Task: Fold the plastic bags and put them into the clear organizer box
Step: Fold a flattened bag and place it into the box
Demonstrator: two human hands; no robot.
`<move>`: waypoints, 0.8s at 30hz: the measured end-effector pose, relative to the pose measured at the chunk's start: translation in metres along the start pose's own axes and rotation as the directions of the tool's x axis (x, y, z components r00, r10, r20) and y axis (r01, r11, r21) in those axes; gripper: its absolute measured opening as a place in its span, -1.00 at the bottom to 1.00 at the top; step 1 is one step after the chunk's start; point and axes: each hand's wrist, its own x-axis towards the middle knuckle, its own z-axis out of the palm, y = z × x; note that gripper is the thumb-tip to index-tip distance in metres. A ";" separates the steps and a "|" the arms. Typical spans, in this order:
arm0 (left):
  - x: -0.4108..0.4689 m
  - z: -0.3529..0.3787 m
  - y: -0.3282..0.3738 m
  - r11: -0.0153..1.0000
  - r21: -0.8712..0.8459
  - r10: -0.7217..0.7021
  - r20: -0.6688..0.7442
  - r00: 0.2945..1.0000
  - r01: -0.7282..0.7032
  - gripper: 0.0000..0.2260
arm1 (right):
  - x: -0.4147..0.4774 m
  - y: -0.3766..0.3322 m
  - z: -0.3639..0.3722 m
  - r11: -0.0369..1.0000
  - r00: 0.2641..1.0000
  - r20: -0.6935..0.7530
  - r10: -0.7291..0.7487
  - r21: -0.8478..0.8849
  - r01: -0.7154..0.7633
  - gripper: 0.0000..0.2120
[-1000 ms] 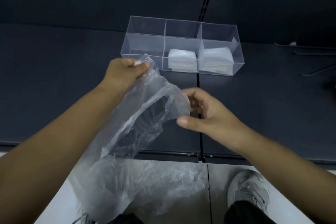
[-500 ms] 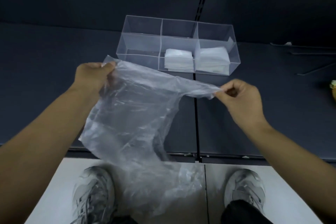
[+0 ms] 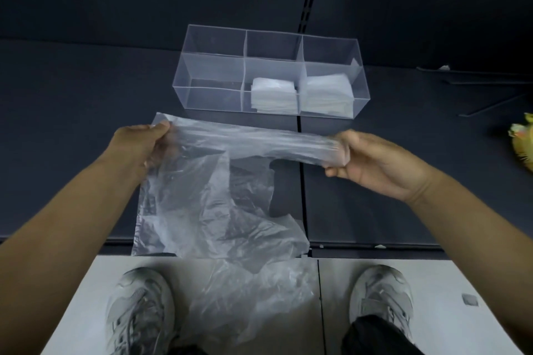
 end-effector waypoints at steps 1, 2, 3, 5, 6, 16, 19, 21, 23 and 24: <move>0.000 0.000 0.000 1.000 0.007 -0.004 0.000 1.000 0.004 -0.80 | 0.002 -0.002 0.002 0.999 1.000 0.006 0.029 0.014 -0.029 -0.50; 0.000 0.000 0.001 1.000 0.016 -0.007 0.000 1.000 0.007 -0.81 | 0.005 -0.004 0.004 0.998 0.998 -0.014 0.056 -0.011 -0.056 -0.42; 0.000 0.001 0.000 1.000 0.020 -0.011 0.004 1.000 0.011 -0.81 | 0.007 -0.006 0.005 0.995 0.995 -0.066 0.076 -0.063 -0.080 -0.40; -0.001 0.002 -0.001 1.000 0.026 -0.011 0.013 1.000 0.011 -0.81 | 0.010 -0.006 0.005 0.979 0.972 -0.219 0.085 -0.160 -0.122 -0.52; -0.002 0.002 -0.001 1.000 0.030 -0.011 0.015 1.000 0.011 -0.80 | 0.011 -0.005 0.003 0.974 0.952 -0.297 0.077 -0.180 -0.136 -0.64; -0.006 0.015 -0.002 1.000 -0.022 0.019 0.039 0.999 -0.018 -0.82 | 0.015 0.009 -0.038 0.937 0.533 -0.803 -0.266 -0.346 -0.053 -0.73; -0.008 0.010 -0.001 0.985 -0.154 -0.055 0.131 0.990 0.075 -0.74 | 0.000 0.009 -0.027 0.918 0.618 -0.736 -0.276 -0.393 -0.059 -0.81; -0.015 -0.006 -0.005 0.976 -0.182 -0.079 0.218 0.973 0.120 -0.69 | -0.022 0.012 -0.008 0.887 0.809 -0.542 -0.229 -0.459 -0.056 -0.80; -0.028 -0.021 -0.018 0.987 -0.141 -0.054 0.178 0.983 0.079 -0.71 | -0.048 0.020 0.017 0.857 0.942 -0.319 -0.105 -0.509 -0.077 -0.61; -0.039 -0.027 -0.028 0.994 -0.112 -0.008 0.110 0.994 0.020 -0.76 | -0.059 0.025 0.030 0.843 0.968 -0.248 -0.044 -0.530 -0.098 -0.49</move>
